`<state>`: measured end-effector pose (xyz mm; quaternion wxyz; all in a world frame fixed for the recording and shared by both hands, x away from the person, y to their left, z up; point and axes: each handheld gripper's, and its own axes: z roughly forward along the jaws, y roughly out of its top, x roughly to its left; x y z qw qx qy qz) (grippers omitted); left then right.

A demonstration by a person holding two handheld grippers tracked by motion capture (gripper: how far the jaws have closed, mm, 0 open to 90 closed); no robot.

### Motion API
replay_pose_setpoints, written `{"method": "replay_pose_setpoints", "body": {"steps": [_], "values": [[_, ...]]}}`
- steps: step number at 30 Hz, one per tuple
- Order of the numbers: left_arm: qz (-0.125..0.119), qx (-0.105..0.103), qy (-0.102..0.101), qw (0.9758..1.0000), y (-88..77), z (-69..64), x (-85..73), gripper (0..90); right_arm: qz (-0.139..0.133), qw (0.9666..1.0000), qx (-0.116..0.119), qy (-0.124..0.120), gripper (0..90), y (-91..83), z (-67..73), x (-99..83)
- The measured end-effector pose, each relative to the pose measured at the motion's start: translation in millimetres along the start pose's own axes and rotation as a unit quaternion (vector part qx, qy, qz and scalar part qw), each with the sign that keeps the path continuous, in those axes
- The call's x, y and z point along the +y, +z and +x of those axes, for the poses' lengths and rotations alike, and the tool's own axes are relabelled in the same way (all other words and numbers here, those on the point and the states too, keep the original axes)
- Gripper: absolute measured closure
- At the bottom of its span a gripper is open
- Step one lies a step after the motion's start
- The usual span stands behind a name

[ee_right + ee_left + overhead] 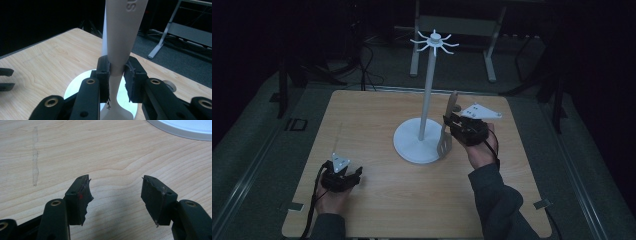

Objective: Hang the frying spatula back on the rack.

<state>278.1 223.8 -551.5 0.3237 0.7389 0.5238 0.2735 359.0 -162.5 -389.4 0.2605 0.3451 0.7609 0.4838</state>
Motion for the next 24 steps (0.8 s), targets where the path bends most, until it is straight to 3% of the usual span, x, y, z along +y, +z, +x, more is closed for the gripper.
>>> {"method": "replay_pose_setpoints", "body": {"steps": [24], "values": [[-0.004,0.002,-0.002,1.0,-0.5,0.1,0.1,40.1,-0.02,0.9997,0.005,0.013,75.0,0.4,-8.1,32.3]]}}
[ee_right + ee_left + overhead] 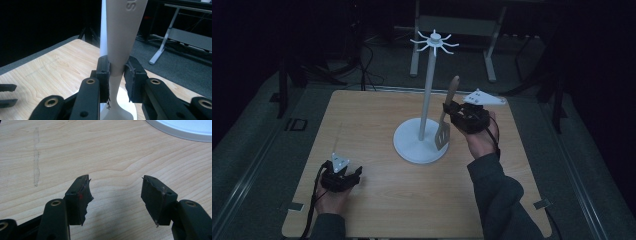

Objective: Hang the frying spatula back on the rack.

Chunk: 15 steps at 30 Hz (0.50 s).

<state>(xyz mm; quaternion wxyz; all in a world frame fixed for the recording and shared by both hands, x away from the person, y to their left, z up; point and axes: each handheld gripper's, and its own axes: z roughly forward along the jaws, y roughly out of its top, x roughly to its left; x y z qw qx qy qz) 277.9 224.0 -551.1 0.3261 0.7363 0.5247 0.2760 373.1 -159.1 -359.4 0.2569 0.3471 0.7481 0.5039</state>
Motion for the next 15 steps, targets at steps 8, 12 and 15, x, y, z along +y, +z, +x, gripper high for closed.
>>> {"method": "replay_pose_setpoints", "body": {"steps": [8,12,15], "values": [[-0.001,0.001,0.0,1.0,0.0,0.1,0.0,40.2,-0.001,1.0,0.0,-0.001,75.0,0.7,-0.8,9.8],[0.0,0.0,0.0,1.0,0.1,0.2,0.1,40.1,-0.001,1.0,0.0,-0.002,75.0,1.1,-1.6,14.6],[0.0,0.0,0.0,1.0,0.2,0.2,0.0,40.2,-0.002,1.0,-0.001,-0.001,75.0,0.9,-1.9,18.1]]}}
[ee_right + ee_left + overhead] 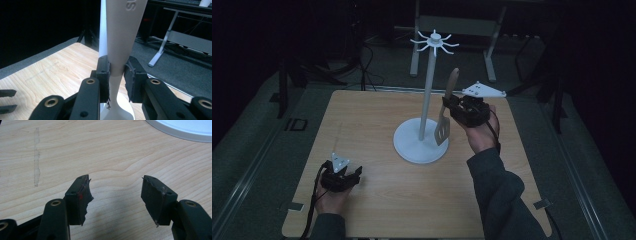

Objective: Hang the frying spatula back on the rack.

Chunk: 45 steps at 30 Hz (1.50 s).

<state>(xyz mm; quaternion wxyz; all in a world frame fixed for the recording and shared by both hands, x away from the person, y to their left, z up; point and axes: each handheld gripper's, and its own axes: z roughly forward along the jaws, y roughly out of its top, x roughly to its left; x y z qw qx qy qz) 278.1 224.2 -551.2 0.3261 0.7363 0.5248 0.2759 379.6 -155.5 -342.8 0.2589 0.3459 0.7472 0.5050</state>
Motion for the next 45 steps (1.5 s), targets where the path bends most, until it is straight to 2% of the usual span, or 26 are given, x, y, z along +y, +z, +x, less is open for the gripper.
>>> {"method": "replay_pose_setpoints", "body": {"steps": [24,45], "values": [[0.0,0.0,-0.001,1.0,-1.2,1.1,0.3,40.0,-0.005,1.0,-0.003,0.002,75.0,-0.2,-0.9,31.8],[-0.002,0.002,-0.003,1.0,-1.3,1.5,0.4,39.8,0.009,0.9999,-0.008,0.001,75.0,7.9,-3.9,42.7]]}}
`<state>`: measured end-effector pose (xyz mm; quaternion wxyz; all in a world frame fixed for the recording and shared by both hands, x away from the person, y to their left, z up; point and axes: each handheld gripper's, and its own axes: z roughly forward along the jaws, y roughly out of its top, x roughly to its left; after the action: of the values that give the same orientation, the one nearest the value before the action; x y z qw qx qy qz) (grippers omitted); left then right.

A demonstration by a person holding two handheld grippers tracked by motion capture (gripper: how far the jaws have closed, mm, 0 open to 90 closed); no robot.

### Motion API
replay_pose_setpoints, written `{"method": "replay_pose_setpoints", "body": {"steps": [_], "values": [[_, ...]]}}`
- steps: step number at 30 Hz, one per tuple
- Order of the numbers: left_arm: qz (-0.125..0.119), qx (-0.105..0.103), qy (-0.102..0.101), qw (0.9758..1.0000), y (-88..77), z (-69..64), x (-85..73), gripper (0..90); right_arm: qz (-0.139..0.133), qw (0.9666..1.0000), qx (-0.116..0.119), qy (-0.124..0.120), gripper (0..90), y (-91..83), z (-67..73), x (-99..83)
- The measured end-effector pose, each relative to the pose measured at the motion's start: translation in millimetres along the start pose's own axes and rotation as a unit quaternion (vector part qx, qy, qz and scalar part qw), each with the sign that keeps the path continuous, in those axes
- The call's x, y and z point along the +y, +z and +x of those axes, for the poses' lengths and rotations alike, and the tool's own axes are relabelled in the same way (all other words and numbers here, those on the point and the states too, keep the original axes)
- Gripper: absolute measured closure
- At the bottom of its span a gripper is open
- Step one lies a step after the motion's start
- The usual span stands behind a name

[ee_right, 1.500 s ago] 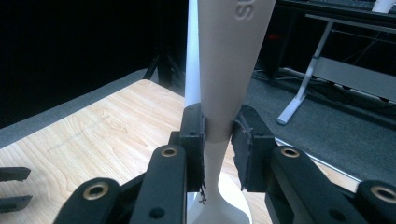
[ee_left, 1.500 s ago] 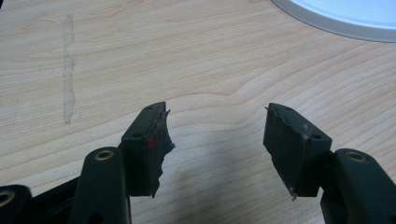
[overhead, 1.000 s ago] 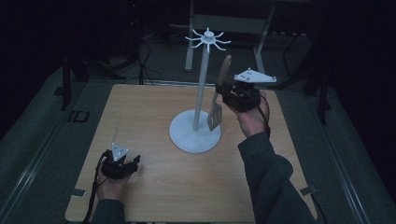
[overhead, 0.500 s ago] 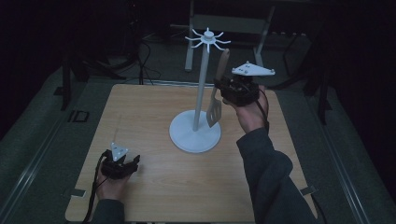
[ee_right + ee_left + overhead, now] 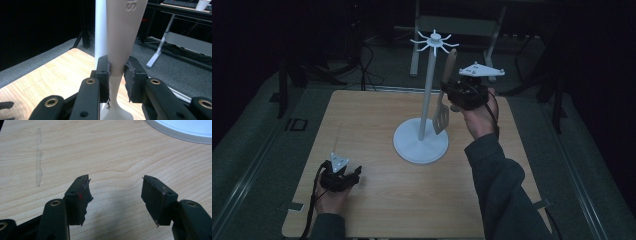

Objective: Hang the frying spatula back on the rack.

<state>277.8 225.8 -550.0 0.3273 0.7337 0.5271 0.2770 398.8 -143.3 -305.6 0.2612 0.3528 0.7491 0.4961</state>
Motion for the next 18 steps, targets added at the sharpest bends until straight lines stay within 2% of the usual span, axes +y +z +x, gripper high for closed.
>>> {"method": "replay_pose_setpoints", "body": {"steps": [18], "values": [[-0.001,0.0,0.001,1.0,-0.1,-0.1,0.2,39.7,0.004,1.0,0.002,0.003,75.0,6.5,1.8,2.0]]}}
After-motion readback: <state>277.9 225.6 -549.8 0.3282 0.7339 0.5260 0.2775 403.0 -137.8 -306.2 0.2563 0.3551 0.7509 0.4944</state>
